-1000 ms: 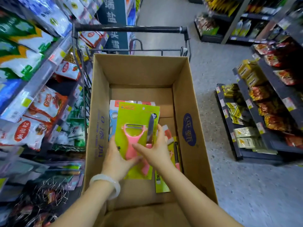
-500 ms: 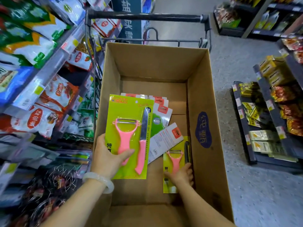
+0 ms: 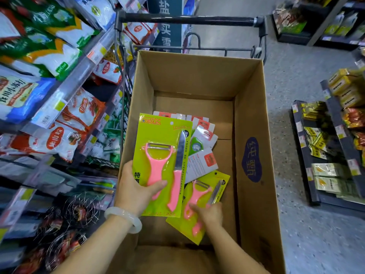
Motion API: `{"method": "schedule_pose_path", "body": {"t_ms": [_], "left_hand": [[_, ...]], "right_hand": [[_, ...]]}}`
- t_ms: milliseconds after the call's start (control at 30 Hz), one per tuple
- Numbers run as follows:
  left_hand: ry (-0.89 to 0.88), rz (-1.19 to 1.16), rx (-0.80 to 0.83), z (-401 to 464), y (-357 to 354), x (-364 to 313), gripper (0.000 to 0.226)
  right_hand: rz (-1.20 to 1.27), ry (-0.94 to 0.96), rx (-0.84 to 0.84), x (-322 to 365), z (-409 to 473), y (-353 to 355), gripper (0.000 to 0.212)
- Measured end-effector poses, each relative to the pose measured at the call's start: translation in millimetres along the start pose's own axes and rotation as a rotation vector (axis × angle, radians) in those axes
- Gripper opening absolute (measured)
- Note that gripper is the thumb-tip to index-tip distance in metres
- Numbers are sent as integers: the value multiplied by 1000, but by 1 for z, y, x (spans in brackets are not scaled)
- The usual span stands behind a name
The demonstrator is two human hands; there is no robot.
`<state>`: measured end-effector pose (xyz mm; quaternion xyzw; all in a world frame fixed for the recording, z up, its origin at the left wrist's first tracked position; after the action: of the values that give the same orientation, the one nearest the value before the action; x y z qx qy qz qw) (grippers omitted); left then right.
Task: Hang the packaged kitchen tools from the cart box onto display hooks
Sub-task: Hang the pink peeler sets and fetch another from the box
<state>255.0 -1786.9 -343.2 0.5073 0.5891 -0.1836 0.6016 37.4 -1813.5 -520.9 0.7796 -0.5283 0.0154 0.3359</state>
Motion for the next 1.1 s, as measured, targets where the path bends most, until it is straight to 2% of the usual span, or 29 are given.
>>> {"method": "schedule_pose_path", "body": {"t_ms": [100, 200, 333, 467, 633, 767, 933, 1100], "left_hand": [[3, -5, -7, -4, 0, -6, 66], [-10, -17, -25, -8, 2, -13, 72], [-21, -52, -50, -18, 9, -25, 82], [-47, -42, -107, -26, 27, -31, 103], [-164, -69, -241, -46, 65, -42, 107], [-222, -107, -380, -77, 115, -39, 104], [-228, -159, -613, -157, 196, -26, 103], [-199, -167, -844, -278, 285, 8, 105]], "right_hand": [[170, 61, 23, 19, -9, 8, 51], [253, 93, 21, 36, -21, 27, 36], [286, 332, -39, 63, -57, 68, 30], [356, 635, -3, 110, -106, 106, 30], [361, 919, 162, 160, -168, 120, 33], [287, 1100, 292, 169, -230, 104, 29], [243, 1246, 492, 145, -324, 56, 32], [144, 1354, 688, 87, -430, 0, 36]]}}
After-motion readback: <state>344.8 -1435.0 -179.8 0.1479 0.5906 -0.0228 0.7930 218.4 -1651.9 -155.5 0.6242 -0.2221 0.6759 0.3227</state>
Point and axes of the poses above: each hand's wrist, its own z-axis towards the middle knuckle, its own y-axis out of the back of the hand, x = y × z, the point moved 5 cm from there along z, towards the middle knuckle, and after that the axes turned 5 degrees about -y, right-handed, at the moved point
